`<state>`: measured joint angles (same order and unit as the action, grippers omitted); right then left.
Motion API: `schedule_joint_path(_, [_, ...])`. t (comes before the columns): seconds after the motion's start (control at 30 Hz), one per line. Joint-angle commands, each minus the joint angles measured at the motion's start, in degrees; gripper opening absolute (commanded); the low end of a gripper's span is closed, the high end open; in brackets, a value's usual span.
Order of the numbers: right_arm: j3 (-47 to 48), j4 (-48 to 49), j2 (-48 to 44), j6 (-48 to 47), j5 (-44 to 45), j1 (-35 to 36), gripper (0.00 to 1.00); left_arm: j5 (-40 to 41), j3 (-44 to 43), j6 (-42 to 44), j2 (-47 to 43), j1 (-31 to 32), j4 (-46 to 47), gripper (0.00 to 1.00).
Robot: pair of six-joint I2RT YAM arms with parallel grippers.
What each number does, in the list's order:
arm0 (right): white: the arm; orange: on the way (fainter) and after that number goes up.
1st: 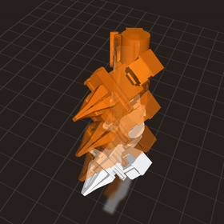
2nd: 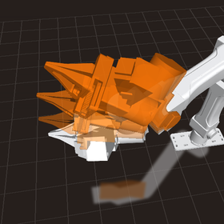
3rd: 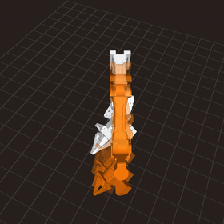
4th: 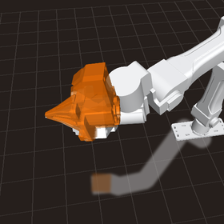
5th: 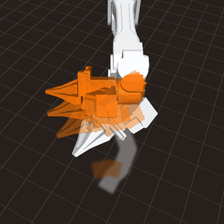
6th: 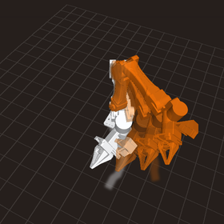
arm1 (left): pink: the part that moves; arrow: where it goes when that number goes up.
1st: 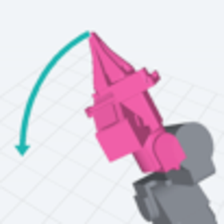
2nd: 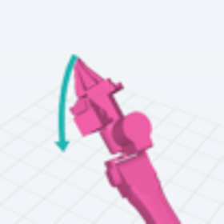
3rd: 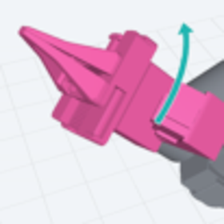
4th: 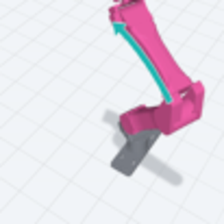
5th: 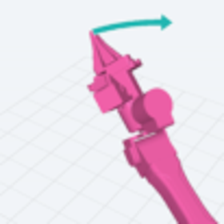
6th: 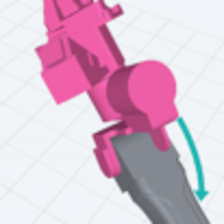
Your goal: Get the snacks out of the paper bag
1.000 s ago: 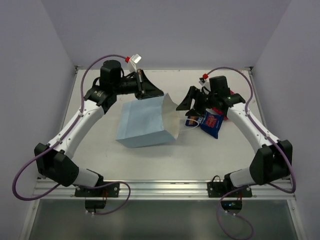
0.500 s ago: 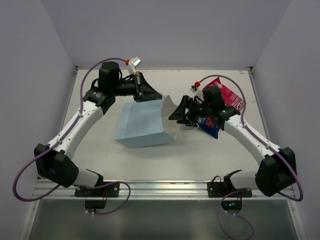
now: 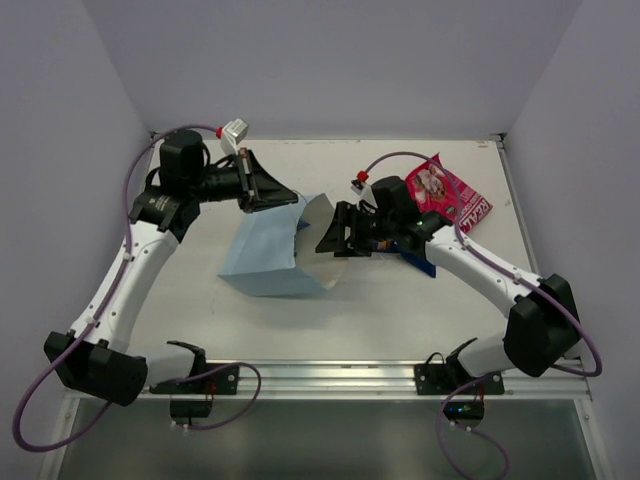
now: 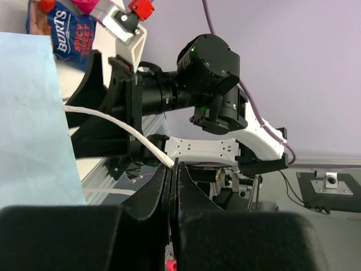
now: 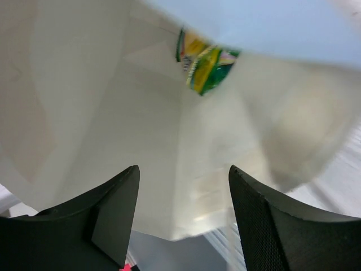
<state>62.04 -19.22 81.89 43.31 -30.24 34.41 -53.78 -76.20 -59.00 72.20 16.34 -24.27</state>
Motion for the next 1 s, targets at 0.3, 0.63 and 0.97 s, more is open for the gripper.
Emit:
schedule_joint_path(0.3, [5.4, -5.5, -6.7, -7.1, 4.0, -1.1, 0.68, -1.4, -0.1, -0.9, -3.6, -4.3, -8.0, 0.00])
schedule_joint_path(0.63, [2.8, -0.7, -6.1, -6.1, 5.8, -0.3, 0.67, -4.9, -3.2, -0.4, 1.0, -4.3, -5.1, 0.00])
schedule_joint_path(0.97, [-5.1, 9.7, -4.6, 0.7, 17.7, 9.4, 0.66, -12.1, -3.9, -6.9, 1.7, -4.3, 6.2, 0.00])
